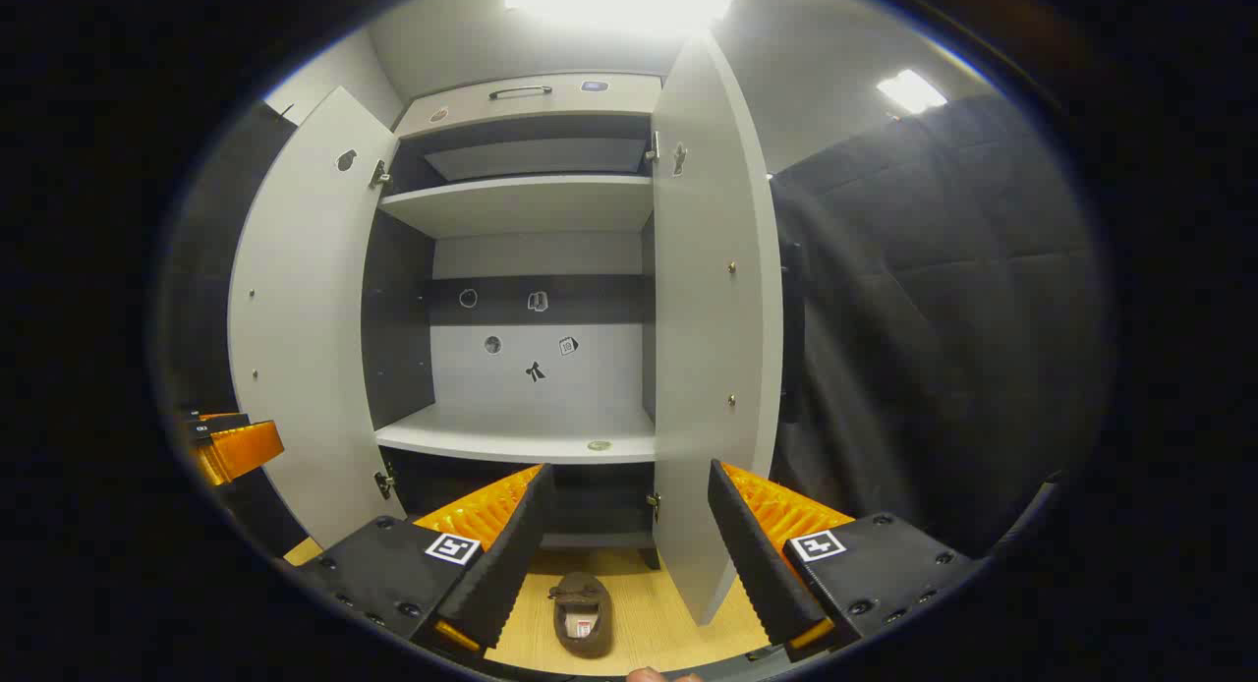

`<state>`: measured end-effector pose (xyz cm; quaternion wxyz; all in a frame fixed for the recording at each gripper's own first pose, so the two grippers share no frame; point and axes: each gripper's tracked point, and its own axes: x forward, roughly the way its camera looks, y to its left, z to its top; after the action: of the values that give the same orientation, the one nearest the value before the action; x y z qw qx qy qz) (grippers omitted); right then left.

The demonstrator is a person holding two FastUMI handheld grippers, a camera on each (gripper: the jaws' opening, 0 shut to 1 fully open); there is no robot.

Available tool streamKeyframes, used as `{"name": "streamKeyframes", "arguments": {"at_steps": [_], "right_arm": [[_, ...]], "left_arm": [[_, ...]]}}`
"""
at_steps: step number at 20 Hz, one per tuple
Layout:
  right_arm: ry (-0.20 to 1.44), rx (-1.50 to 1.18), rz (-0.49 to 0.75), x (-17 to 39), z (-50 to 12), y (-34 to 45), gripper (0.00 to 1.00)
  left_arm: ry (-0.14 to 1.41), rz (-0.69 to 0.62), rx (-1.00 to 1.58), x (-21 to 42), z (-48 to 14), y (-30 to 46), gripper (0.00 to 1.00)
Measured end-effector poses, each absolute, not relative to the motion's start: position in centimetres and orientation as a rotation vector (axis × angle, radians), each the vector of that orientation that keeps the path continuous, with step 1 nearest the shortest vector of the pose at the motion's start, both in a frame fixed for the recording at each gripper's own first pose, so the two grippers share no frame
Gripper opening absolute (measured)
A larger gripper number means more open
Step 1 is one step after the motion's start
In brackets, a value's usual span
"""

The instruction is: Grab one shoe with the right hand and put it into the shoe cabinet, grab the other shoe with the left hand and put it into the shoe cabinet; then close the right door with the right hand and the left door with the left hand.

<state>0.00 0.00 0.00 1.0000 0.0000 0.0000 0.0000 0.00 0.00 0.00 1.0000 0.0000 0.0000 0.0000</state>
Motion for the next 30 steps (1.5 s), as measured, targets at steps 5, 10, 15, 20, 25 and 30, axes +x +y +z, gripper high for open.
{"name": "streamKeyframes", "arguments": {"at_steps": [5, 10, 15, 20, 25, 30], "right_arm": [[0.016, 0.006, -0.008, -0.1, -0.4, -0.1, 0.94], [-0.009, -0.006, -0.004, -0.6, 0.6, 0.3, 0.98], [-0.011, -0.013, 0.027, -0.4, 1.3, 1.9, 0.98], [0.004, -0.046, 0.105, 0.0, 1.6, 4.3, 0.94], [0.02, -0.112, 0.166, 1.2, 2.4, 6.6, 0.98], [0.066, -0.104, 0.208, 2.3, 2.7, 8.9, 0.99]], "left_arm": [[-0.013, -0.02, 0.015, 0.0, 0.3, -0.4, 0.94], [-0.017, -0.014, 0.008, -0.4, 0.6, 0.3, 0.94], [-0.029, 0.005, -0.008, -0.6, 1.5, 1.7, 0.94], [-0.029, 0.031, -0.002, -0.9, 1.8, 2.9, 0.94], [-0.018, 0.05, -0.011, -1.2, 0.0, 4.2, 0.94], [-0.025, 0.08, -0.002, -2.1, -1.1, 5.8, 1.0]]}}
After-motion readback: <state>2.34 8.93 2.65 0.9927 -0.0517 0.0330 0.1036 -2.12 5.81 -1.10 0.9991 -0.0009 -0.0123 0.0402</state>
